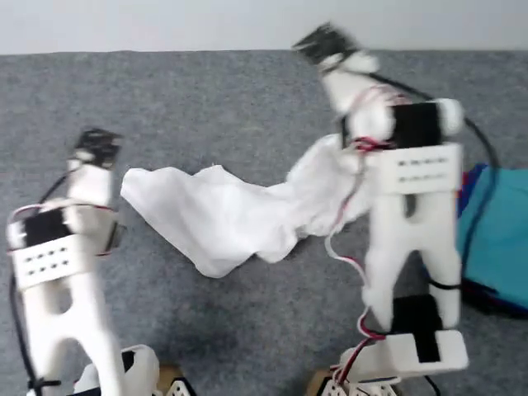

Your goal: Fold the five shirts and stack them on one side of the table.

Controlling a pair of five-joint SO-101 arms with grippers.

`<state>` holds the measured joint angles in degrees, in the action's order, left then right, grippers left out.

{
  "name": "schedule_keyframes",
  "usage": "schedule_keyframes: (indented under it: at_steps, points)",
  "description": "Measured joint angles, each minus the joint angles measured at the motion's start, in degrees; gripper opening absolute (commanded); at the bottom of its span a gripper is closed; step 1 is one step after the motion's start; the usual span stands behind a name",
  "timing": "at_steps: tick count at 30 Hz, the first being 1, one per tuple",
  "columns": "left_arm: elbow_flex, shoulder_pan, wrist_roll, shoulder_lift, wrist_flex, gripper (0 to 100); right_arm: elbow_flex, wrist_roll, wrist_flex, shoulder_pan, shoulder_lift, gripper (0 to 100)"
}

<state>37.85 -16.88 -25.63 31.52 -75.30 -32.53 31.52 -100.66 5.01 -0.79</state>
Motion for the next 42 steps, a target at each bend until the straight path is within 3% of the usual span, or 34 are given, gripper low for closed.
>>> schedule_keyframes:
  at_steps: [9,12,18,25,32,42]
  points:
    - [7.5,25.1,0.0,-0.4,0.0,19,-0.4,0.8,0.0,-11.0,-0.1,1.0]
    - [9.0,30.2,0.0,-2.4,1.6,19,-0.4,0.8,0.0,-12.3,-0.1,1.0]
    - [6.5,30.2,0.1,-18.2,8.3,18,-0.4,0.8,0.0,-12.7,-0.1,1.0]
    - [-10.5,26.4,0.1,-38.9,6.4,18,-0.4,0.8,0.0,-12.7,-0.1,1.0]
    - [-24.5,18.8,-1.1,-40.3,2.7,18,-0.4,0.8,0.0,-12.7,-0.1,1.0]
    - [-25.1,20.5,-3.7,-39.2,-7.6,18,-0.5,0.9,0.5,-13.6,0.4,1.0]
